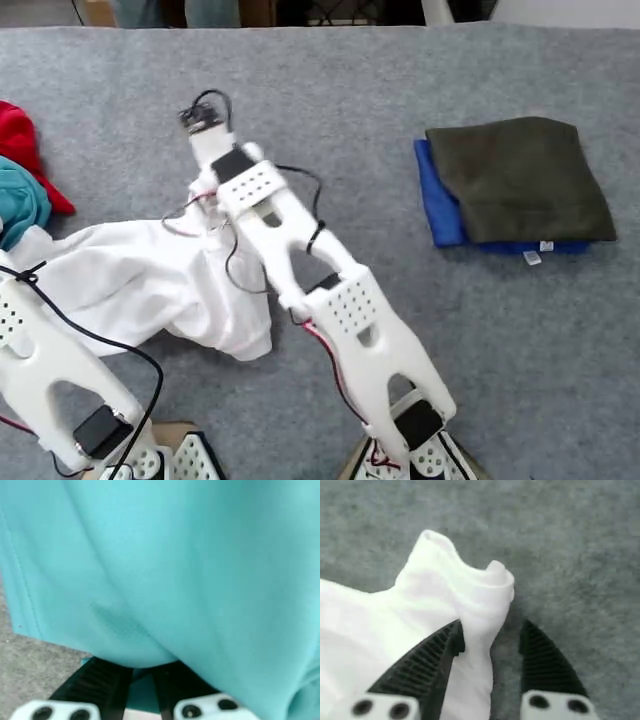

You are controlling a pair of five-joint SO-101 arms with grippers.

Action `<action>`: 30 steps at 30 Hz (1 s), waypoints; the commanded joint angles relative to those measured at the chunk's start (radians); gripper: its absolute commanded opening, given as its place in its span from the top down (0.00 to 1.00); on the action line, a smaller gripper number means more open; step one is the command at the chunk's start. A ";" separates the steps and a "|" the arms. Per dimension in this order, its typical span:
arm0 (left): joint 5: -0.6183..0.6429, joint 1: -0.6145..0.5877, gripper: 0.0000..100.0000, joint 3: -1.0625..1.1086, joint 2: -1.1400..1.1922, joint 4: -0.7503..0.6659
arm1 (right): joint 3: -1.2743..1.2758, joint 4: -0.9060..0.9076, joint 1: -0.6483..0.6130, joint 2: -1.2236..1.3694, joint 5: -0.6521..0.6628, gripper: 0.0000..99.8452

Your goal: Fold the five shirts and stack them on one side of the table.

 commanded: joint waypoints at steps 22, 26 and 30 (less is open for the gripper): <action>-0.008 0.001 0.97 -0.036 -0.012 -0.008 | 0.042 0.192 0.247 -0.357 0.137 0.99; -0.008 0.001 0.97 -0.035 -0.012 -0.006 | 0.133 -0.086 0.150 -0.257 0.169 0.98; -0.006 0.022 0.97 -0.036 -0.012 0.028 | 0.070 -0.144 0.117 -0.168 0.170 0.88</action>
